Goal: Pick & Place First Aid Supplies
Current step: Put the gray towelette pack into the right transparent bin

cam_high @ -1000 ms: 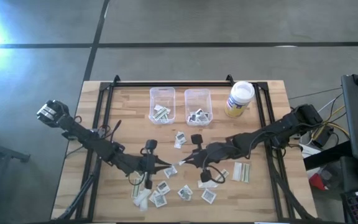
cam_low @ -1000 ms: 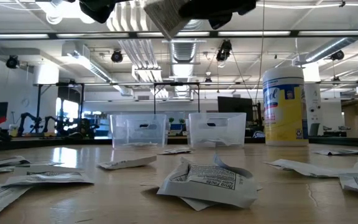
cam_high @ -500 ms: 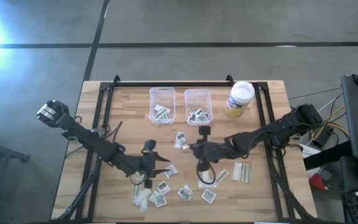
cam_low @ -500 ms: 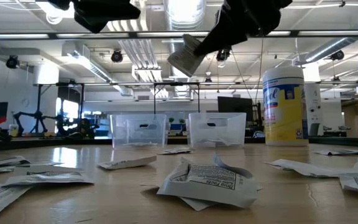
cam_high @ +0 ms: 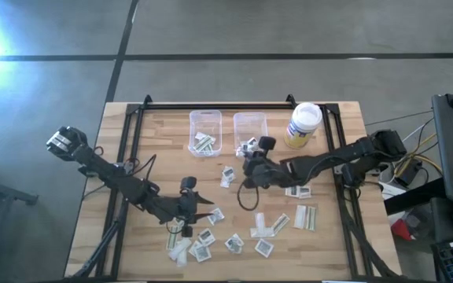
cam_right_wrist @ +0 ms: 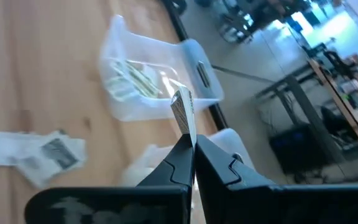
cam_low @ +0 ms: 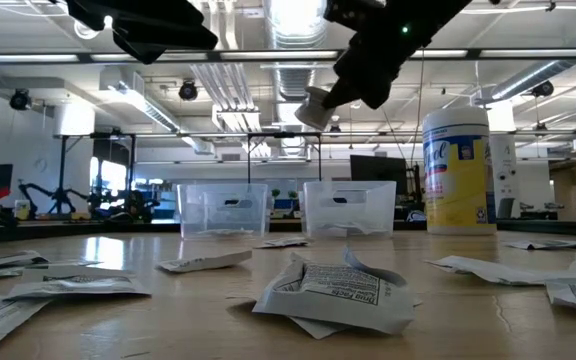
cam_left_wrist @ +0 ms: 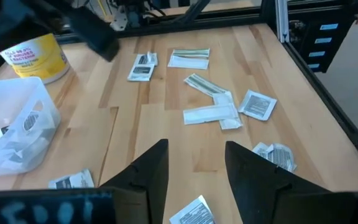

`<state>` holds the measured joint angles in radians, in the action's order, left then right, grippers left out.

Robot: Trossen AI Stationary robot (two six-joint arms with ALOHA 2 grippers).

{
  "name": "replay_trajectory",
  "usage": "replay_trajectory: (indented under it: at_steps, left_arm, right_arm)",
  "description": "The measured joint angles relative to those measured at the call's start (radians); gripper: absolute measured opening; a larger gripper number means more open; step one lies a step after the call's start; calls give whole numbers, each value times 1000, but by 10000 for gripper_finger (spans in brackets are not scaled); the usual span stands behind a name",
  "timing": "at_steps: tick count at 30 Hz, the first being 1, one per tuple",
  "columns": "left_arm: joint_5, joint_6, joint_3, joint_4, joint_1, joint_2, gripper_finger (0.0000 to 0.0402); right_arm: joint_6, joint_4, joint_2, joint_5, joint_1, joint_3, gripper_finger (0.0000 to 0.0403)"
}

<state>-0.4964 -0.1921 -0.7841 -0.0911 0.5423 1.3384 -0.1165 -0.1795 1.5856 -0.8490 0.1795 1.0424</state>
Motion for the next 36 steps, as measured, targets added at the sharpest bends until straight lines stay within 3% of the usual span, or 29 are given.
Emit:
replay_trajectory:
  at_steps: [7,15,36]
  left_arm:
    - [-3,-1,0,5,0,-4,151]
    - [-87,-49,0,94,0,-60,151]
    - [-89,-121,4,167,0,-100,151]
  right_arm:
    - [-7,0,0,-49,-86,0,8]
    - [53,-5,0,-31,-205,-10,8]
    - [323,-111,0,370,-386,-26,8]
